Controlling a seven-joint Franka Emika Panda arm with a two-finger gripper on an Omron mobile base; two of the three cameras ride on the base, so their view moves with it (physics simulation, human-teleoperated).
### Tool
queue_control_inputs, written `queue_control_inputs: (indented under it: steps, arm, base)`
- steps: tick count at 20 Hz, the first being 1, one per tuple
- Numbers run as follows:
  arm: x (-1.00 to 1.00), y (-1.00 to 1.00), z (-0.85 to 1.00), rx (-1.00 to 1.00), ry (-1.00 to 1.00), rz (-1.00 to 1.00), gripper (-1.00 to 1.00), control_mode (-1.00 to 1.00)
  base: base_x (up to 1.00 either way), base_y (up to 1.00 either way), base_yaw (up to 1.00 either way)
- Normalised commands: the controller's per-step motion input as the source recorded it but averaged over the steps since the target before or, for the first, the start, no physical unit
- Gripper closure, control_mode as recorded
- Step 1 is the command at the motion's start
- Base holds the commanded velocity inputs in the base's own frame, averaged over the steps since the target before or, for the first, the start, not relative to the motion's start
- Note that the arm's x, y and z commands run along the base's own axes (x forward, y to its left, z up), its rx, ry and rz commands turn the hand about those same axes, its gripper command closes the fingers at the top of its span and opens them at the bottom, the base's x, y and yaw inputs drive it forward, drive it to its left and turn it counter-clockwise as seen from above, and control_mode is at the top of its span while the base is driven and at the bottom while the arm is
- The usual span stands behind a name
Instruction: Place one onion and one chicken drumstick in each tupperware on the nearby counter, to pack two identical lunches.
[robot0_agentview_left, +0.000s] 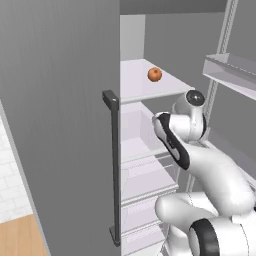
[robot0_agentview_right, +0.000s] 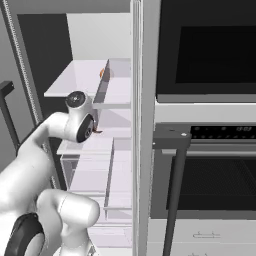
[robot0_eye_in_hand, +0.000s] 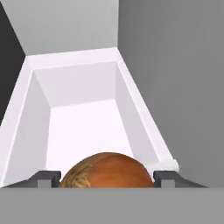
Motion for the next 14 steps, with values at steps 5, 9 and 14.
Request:
queue_control_inputs:
  steps: [5,9,14]
  arm:
    - [-1.00,0.06,0.04,0.01,0.19,0.00,1.00,-1.00]
    - [-1.00,0.19,0.00,0.00,0.05,0.00,1.00,-1.00]
    - [-1.00,0.03,0.00,0.01,0.00,0.00,1.00,-1.00]
  base:
    - [0.00,0.00,0.00]
    - [0.00,0.00,0.00]
    - [0.00,0.00,0.00]
